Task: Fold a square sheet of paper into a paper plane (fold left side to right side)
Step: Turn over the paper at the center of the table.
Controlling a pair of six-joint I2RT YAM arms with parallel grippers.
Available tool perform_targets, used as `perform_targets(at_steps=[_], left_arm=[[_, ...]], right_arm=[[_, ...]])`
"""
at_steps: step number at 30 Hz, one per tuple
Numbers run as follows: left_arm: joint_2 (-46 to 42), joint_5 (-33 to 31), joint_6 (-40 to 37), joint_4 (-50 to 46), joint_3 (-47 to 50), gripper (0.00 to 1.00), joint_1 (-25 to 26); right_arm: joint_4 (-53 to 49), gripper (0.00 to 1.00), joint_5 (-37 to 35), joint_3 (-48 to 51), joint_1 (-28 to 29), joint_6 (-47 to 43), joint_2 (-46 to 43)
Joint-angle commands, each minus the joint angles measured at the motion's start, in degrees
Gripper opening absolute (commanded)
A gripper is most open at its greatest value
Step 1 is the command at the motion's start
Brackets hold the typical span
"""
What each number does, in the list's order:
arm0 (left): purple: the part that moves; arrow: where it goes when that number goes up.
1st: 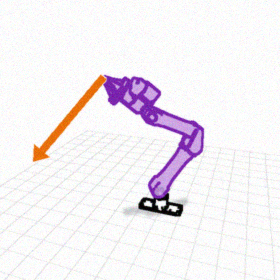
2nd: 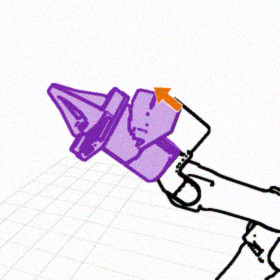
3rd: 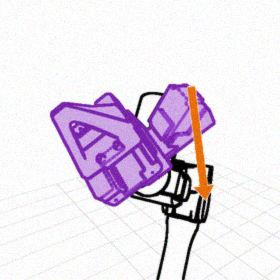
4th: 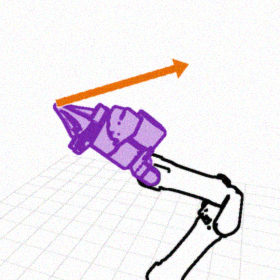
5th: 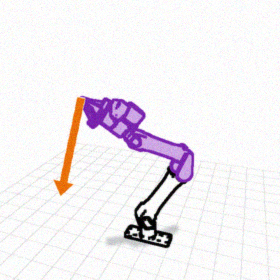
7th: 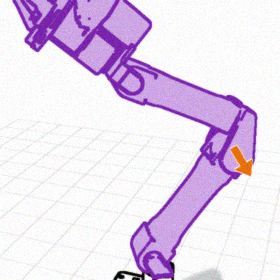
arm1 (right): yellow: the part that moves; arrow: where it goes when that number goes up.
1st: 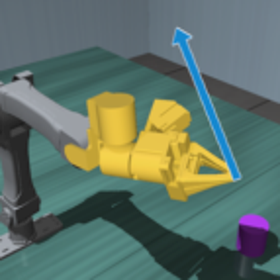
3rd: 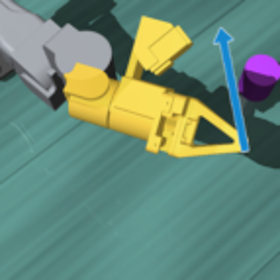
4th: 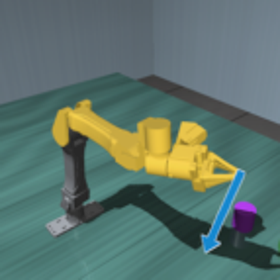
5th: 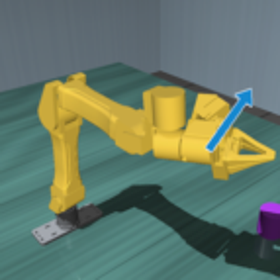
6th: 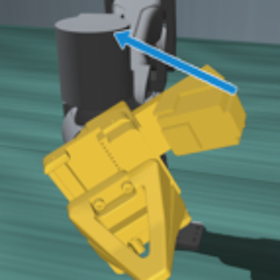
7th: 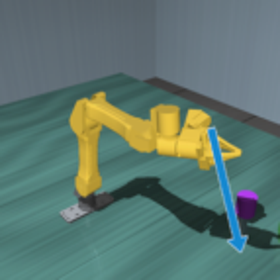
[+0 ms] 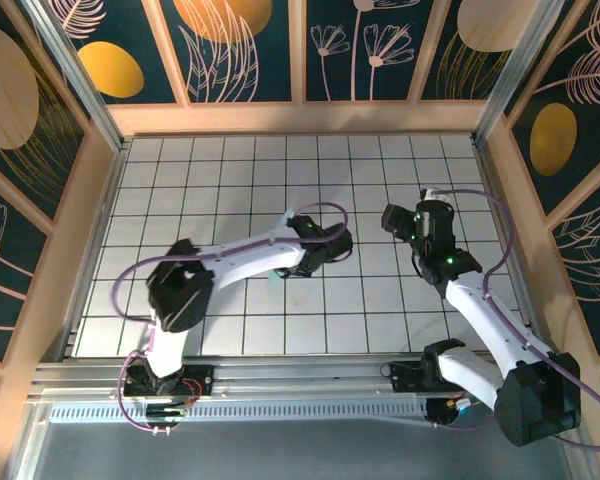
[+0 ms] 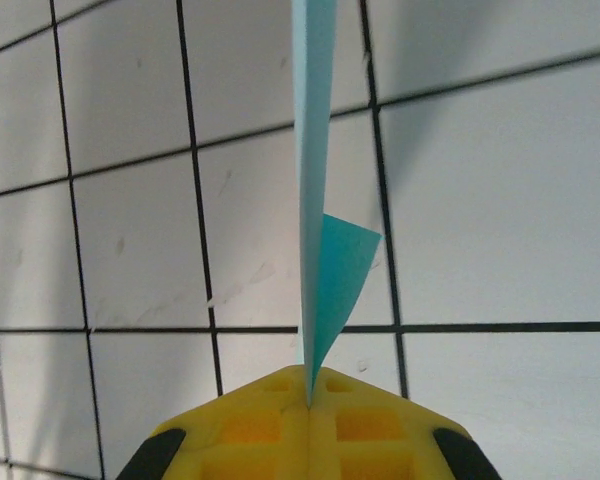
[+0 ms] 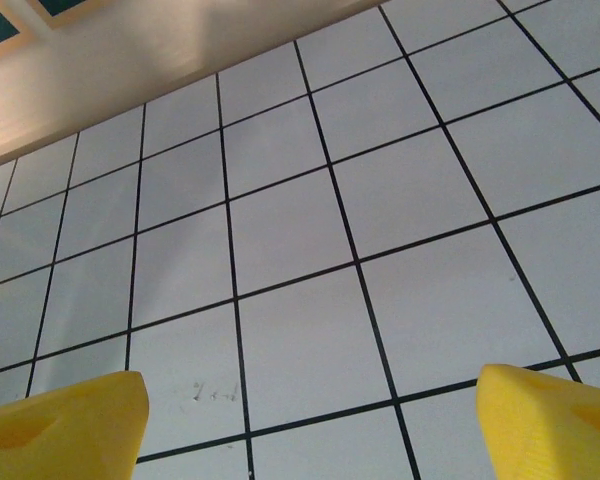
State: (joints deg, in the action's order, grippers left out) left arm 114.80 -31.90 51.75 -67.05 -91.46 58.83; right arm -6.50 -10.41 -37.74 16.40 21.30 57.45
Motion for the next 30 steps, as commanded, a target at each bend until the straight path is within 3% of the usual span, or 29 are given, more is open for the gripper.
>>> perform_targets(at_steps=[1, 7, 11, 18, 24, 30], left_arm=[[4.1, -2.9, 5.5, -8.2, -3.0, 0.0, -0.2], [6.6, 6.4, 2.4, 1.8, -3.5, 0.0, 0.0], [6.7, 13.4, 1.2, 9.0, -2.7, 0.1, -0.3], [6.6, 19.8, -1.2, 15.3, -3.2, 0.31, -1.9], [1.8, 26.5, -3.8, 26.0, -0.2, 0.43, -4.0], [-12.1, 35.1, -4.2, 49.3, 16.2, 0.52, -9.6]], right_arm=[[1.7, 0.85, 1.2, 1.5, -0.9, -0.7, -1.2], [2.9, 0.86, 4.2, 3.0, -2.0, -0.4, -2.0], [3.2, 0.86, 6.0, 3.3, -2.5, -0.3, -1.9], [2.3, 0.86, 9.2, 3.2, -3.2, -0.3, -1.5], [0.1, 0.85, 15.2, 1.8, -3.8, -0.7, -1.5], [1.1, 0.76, 27.8, 1.2, -3.9, 3.3, -0.7]])
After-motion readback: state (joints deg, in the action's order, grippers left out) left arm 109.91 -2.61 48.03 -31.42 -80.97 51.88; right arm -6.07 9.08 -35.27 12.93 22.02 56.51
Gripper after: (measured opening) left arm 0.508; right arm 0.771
